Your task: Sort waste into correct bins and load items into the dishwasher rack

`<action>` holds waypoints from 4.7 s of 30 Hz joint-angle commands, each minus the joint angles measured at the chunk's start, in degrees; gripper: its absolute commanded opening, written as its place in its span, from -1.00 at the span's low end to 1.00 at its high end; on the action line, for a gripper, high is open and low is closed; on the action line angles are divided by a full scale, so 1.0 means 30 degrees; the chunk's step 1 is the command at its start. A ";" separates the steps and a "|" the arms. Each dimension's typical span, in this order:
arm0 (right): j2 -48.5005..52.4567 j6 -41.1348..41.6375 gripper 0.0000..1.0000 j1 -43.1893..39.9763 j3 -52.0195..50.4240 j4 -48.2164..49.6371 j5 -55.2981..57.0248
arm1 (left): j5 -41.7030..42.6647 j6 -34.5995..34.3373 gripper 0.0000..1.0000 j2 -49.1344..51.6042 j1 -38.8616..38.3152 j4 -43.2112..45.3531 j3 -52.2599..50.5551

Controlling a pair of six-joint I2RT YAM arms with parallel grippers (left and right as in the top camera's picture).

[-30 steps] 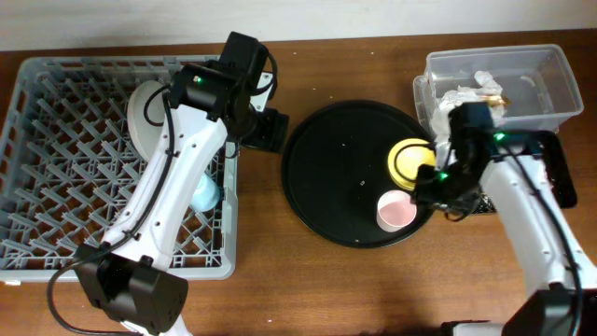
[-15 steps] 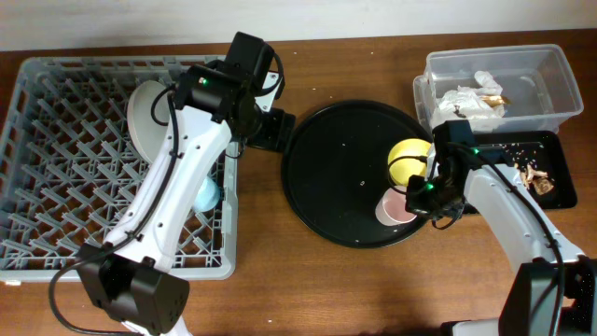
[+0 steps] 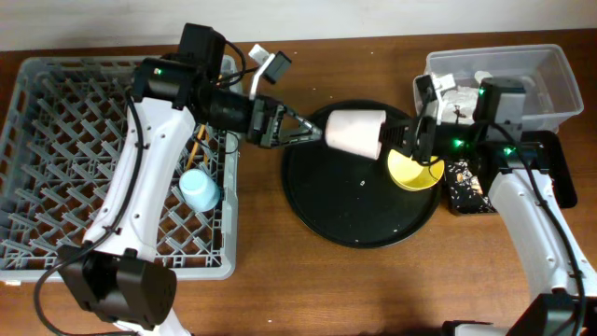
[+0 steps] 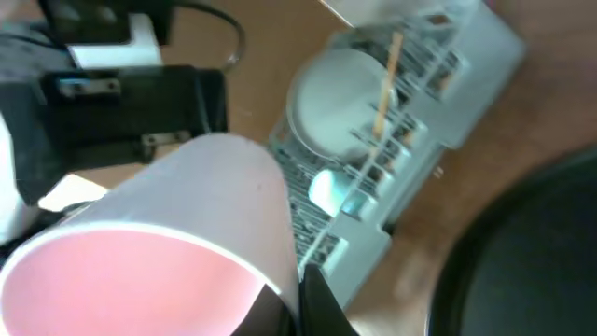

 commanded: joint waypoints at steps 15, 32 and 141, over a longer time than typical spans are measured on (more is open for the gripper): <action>0.0036 0.8240 -0.92 0.2528 0.0291 0.9930 -0.1596 | 0.0007 0.1421 0.89 -0.0401 -0.0699 0.0357 -0.0066; 0.0087 0.7941 0.25 0.4087 0.0284 0.9930 0.1319 | 0.1603 0.1428 -0.32 -0.0401 -0.0794 0.0597 -0.0066; -0.1508 -0.4503 0.81 -0.6681 0.7854 -1.8542 1.7245 | -2.5055 -0.8007 0.46 0.6462 -1.1351 1.7879 -0.4386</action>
